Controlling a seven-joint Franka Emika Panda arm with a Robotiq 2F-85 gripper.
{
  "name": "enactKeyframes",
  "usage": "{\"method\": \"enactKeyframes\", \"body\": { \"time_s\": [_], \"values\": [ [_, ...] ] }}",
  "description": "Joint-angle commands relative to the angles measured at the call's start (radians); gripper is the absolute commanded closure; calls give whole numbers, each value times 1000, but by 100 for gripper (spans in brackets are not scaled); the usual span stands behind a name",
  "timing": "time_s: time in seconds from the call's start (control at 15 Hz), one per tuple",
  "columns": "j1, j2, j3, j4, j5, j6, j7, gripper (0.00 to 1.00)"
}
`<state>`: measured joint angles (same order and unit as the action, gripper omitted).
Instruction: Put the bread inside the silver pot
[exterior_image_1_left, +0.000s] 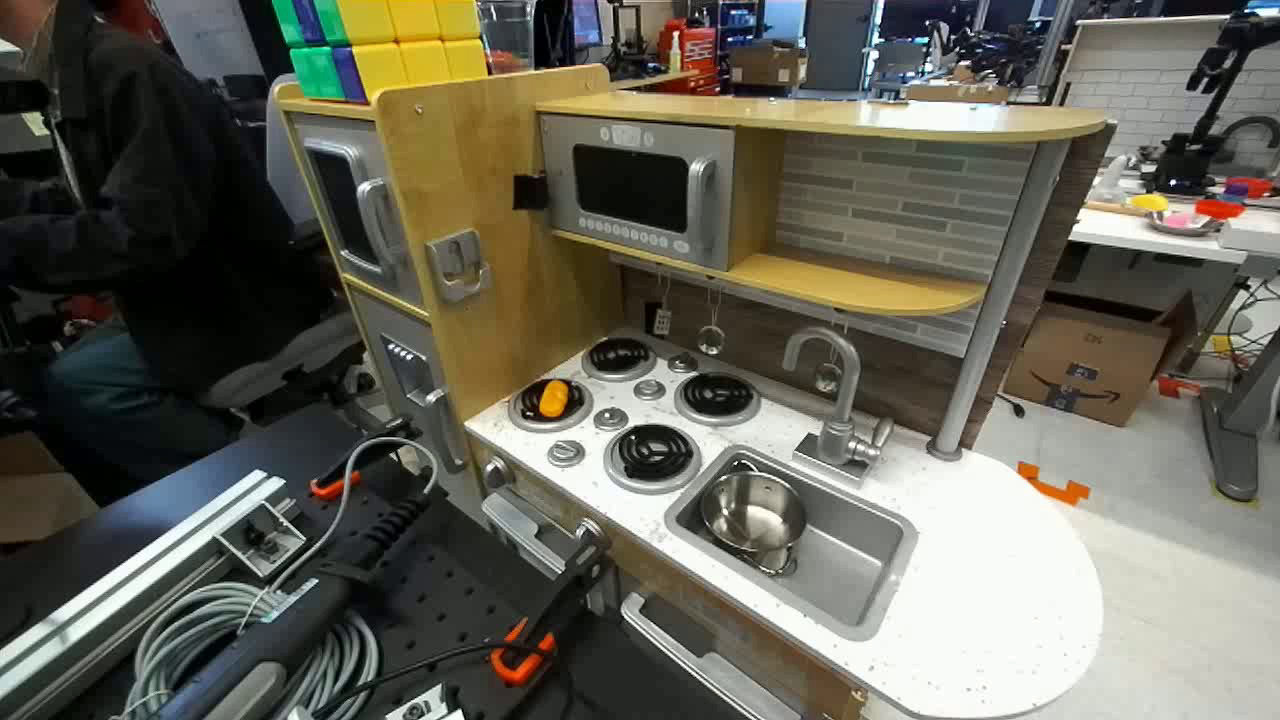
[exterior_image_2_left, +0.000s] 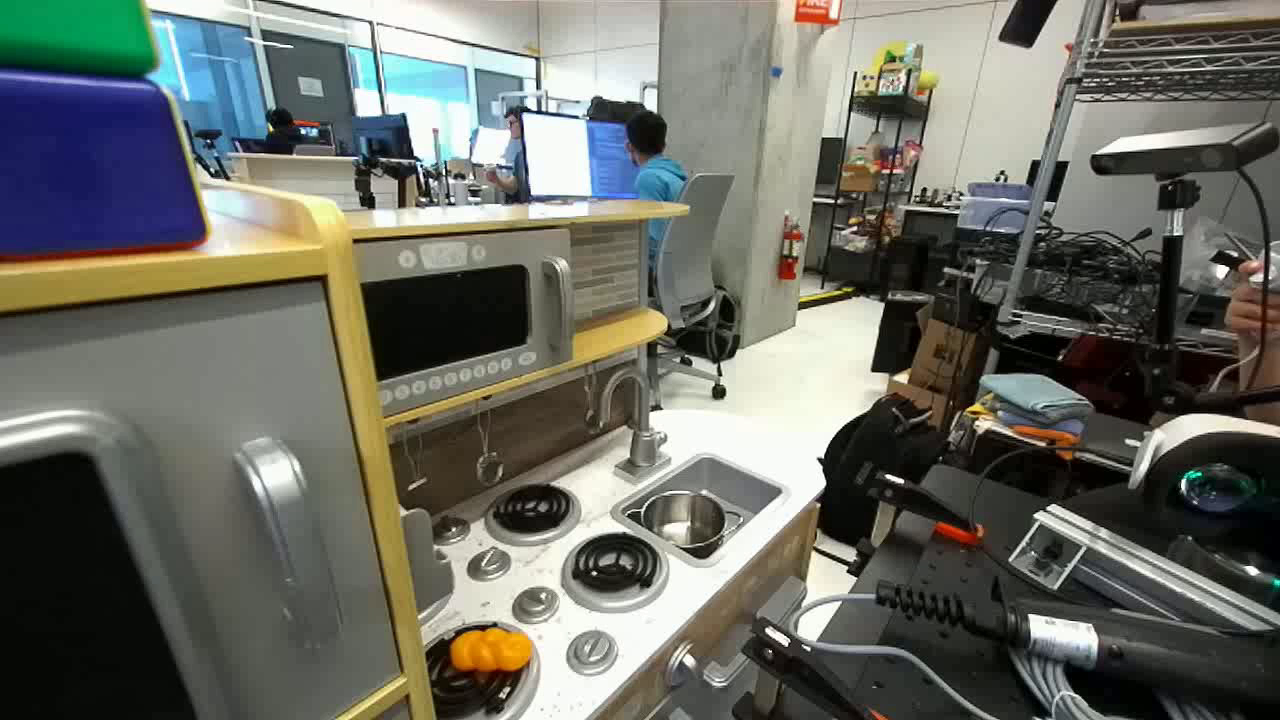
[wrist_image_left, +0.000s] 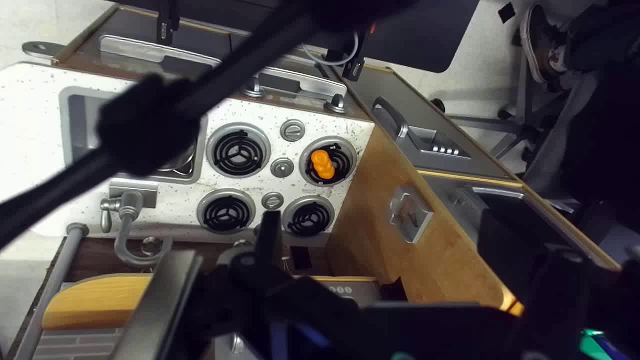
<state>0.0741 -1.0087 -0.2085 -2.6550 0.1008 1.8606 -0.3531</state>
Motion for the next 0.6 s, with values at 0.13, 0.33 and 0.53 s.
{"method": "enactKeyframes", "body": {
  "time_s": [0.13, 0.33, 0.53],
  "values": [
    [36, 36, -30, 33, -40, -94, -123, 0],
    [68, 69, -70, 15, -66, -71, -275, 0],
    [75, 89, -83, -14, -112, -51, -422, 0]
  ]
}}
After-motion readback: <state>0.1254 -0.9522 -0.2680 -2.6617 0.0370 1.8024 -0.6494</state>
